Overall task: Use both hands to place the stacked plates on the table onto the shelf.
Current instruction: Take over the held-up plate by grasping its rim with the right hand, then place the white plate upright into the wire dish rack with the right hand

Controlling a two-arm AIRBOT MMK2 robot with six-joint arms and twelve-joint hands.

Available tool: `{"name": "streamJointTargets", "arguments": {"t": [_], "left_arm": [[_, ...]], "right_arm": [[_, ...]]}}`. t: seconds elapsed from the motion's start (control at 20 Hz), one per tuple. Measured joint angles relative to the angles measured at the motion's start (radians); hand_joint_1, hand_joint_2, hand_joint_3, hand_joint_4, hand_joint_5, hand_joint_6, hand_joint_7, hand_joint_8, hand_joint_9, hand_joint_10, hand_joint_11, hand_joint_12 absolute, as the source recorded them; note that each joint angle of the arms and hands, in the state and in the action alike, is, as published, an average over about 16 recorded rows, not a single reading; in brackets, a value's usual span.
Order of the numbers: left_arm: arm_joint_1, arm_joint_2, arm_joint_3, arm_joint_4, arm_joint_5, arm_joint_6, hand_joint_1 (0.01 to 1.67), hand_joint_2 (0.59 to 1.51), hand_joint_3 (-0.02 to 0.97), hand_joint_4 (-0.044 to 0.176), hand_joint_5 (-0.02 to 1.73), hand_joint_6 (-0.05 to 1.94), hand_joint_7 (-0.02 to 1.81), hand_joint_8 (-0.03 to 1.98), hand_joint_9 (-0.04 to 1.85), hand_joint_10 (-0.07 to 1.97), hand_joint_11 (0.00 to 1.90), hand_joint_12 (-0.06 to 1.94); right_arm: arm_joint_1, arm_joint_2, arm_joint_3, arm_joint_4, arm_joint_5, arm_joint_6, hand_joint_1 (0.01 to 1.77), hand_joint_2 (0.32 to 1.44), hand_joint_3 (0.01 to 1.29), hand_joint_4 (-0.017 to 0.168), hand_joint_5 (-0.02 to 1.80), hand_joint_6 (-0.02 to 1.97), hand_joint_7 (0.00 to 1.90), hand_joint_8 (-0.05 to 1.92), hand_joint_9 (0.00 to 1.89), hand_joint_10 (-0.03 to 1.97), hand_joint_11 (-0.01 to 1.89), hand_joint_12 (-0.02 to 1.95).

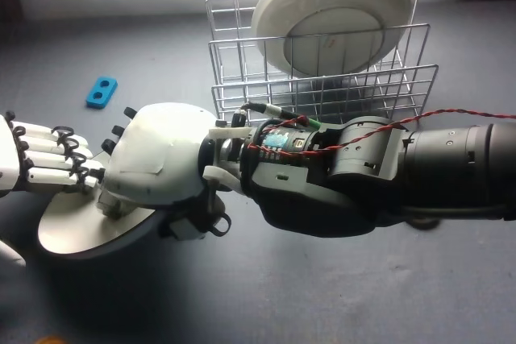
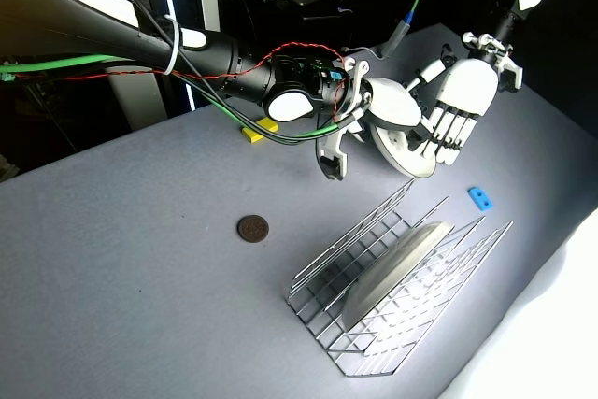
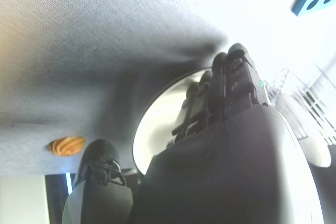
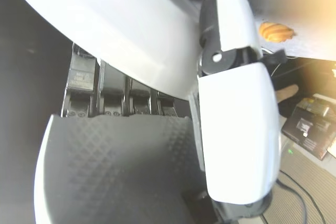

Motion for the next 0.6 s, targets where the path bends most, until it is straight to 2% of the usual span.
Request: {"name": "streamJointTargets", "arguments": {"t": [0.35, 0.6], "left_arm": [[-0.028, -0.002, 0.005, 0.027, -0.004, -0.007, 0.02, 1.125, 0.015, -0.008, -0.02, -0.04, -0.02, -0.02, 0.02, 0.01, 0.02, 0.01], [-0.075, 0.001, 0.012, 0.061, -0.018, -0.020, 0.02, 1.124, 0.016, -0.005, -0.01, -0.03, -0.01, -0.02, 0.02, 0.01, 0.02, 0.01]], "right_arm": [[0.002, -0.002, 0.001, -0.002, 0.028, -0.003, 1.19, 0.98, 0.01, -0.007, 0.83, 0.39, 0.98, 0.30, 1.14, 0.07, 0.91, 1.18], [0.001, 0.001, 0.001, -0.003, 0.041, -0.004, 1.19, 0.97, 0.01, -0.008, 0.87, 0.50, 1.03, 0.42, 1.25, 0.07, 1.01, 1.16]]}}
